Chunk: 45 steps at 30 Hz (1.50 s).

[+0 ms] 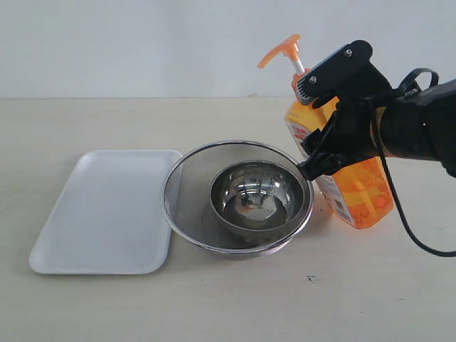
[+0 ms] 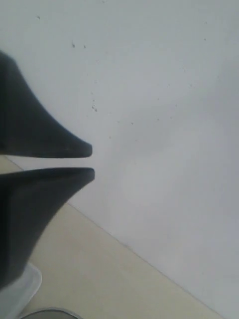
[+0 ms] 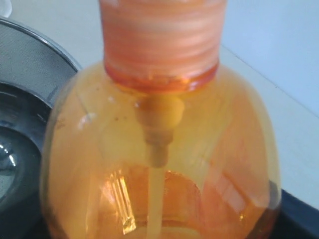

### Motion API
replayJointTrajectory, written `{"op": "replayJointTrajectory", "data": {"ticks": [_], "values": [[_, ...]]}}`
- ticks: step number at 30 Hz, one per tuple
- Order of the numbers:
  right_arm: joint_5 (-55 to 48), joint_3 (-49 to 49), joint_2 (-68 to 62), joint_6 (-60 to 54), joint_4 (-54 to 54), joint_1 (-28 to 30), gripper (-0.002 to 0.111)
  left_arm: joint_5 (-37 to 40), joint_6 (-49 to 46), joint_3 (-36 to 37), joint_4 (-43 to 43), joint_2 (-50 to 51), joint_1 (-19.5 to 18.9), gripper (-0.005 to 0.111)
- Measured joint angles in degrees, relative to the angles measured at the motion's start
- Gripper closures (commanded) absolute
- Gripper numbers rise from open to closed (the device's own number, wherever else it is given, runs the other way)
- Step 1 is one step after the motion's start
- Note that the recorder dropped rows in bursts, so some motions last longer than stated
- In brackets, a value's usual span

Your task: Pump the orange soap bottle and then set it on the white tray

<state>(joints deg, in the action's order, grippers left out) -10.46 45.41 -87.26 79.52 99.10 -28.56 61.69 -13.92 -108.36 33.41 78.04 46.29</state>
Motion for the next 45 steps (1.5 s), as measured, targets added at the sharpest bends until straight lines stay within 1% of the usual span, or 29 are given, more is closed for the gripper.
{"op": "replayJointTrajectory", "data": {"ticks": [7,12,16,18,21,23,26,35,40,45], "values": [[-0.1,0.0,0.0,0.0,-0.1,0.0,0.108,3.5,2.7,3.9,3.4,-5.8,0.0,0.102],[-0.1,0.0,0.0,0.0,-0.1,0.0,0.108,4.2,7.9,13.2,7.0,-14.2,0.0,0.102],[-0.3,0.0,0.0,0.0,-0.1,0.0,0.108,4.2,12.5,18.9,9.0,-21.1,0.0,0.102],[-0.2,0.0,0.0,0.0,-0.1,0.0,0.108,5.1,14.5,21.4,10.0,-24.1,0.0,0.102],[-0.3,0.0,0.0,0.0,-0.2,0.0,0.108,7.9,17.5,26.2,14.4,-28.5,0.0,0.102],[-0.5,0.0,0.0,0.0,-0.2,0.0,0.108,8.3,19.2,28.4,15.6,-30.5,0.0,0.102],[-1.2,0.0,0.0,0.1,-0.2,0.0,0.108,8.3,21.9,30.1,17.9,-33.4,0.0,0.102],[-2.0,0.0,0.0,0.7,-0.6,0.0,0.108,8.3,25.1,30.6,23.9,-39.1,0.0,0.102],[-2.0,0.0,0.0,2.2,-0.6,0.0,0.108,8.3,26.9,33.5,28.3,-40.5,0.0,0.102],[-2.5,0.0,0.0,3.2,-0.6,0.0,0.108,8.3,28.0,35.5,30.7,-40.9,0.0,0.102]]}}
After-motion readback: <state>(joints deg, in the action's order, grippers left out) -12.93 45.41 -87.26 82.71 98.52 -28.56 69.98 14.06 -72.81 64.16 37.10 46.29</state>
